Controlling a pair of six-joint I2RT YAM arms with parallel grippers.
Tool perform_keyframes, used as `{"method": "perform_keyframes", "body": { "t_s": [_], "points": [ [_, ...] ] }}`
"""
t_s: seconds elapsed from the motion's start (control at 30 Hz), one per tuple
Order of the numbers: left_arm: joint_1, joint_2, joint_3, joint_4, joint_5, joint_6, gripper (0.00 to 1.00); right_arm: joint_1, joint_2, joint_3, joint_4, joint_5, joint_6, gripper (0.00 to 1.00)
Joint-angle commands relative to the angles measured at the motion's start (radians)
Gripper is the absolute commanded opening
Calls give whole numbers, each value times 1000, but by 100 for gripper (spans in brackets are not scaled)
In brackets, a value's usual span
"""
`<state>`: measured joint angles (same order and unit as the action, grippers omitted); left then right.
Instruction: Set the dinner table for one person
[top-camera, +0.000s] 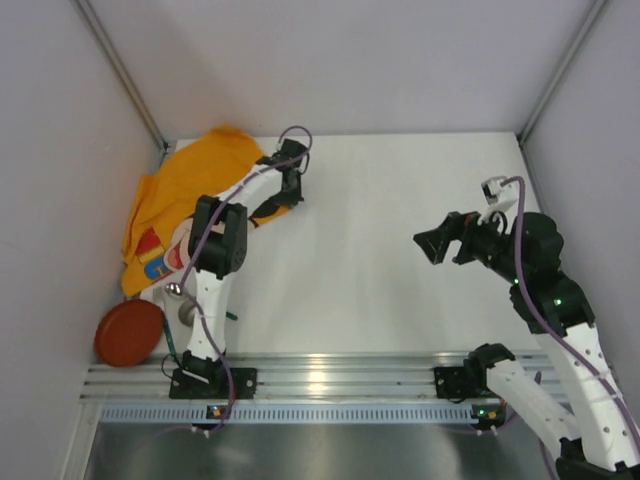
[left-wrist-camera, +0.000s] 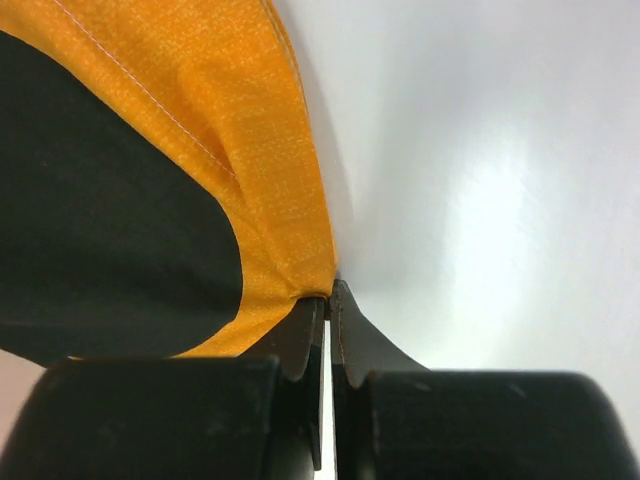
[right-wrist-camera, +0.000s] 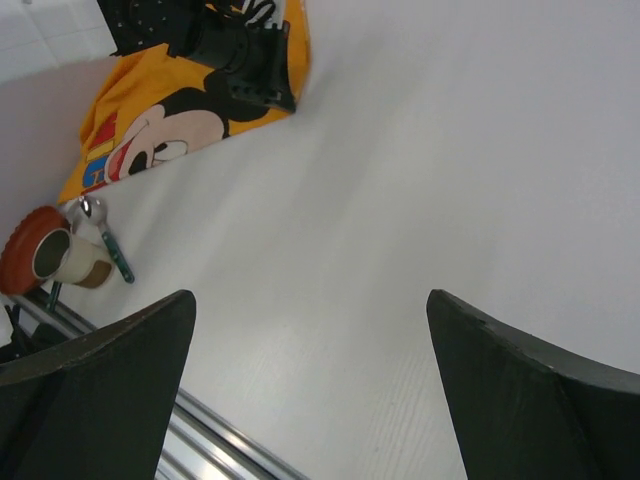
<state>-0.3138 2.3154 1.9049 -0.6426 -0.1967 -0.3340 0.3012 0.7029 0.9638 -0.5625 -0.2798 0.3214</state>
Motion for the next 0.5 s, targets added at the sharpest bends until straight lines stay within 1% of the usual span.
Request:
{"method": "perform_keyframes", "body": {
  "t_s": [0.0,0.1,0.13,0.2,0.23,0.27,0.3,0.33,0.4,0.43,0.47],
  "points": [
    [-135,-102,-85,-77,126,-69,0,13,-84,-36,-49,24,-31,100],
    [-243,-165,-144,-60,148,-115,0,13,-146,-60,-91,27,-25,100],
    [-298,-166,-156,-58,152,-123,0,15,-161,-65,-117,27,-24,100],
    [-355,-163,-150,-54,183,-128,0,13,-206,-65,-145,33,-13,100],
    [-411,-156,-144,-52,190,-129,0,13,-223,-60,-178,43,-12,100],
    [-441,-148,-133,-52,192,-132,0,13,-252,-54,-197,48,-7,100],
    [-470,-125,-107,-52,230,-137,0,13,-267,-50,-215,56,-5,100],
    [-528,-110,-90,-52,243,-135,0,15,-284,-37,-258,70,-2,100],
    [-588,-58,-46,-63,261,-134,0,13,-328,-27,-301,88,2,100],
    [-641,-35,10,-71,264,-137,0,13,-347,-17,-344,105,5,100],
    [-668,-12,46,-86,261,-143,0,13,-376,-10,-364,114,8,100]
  ]
}}
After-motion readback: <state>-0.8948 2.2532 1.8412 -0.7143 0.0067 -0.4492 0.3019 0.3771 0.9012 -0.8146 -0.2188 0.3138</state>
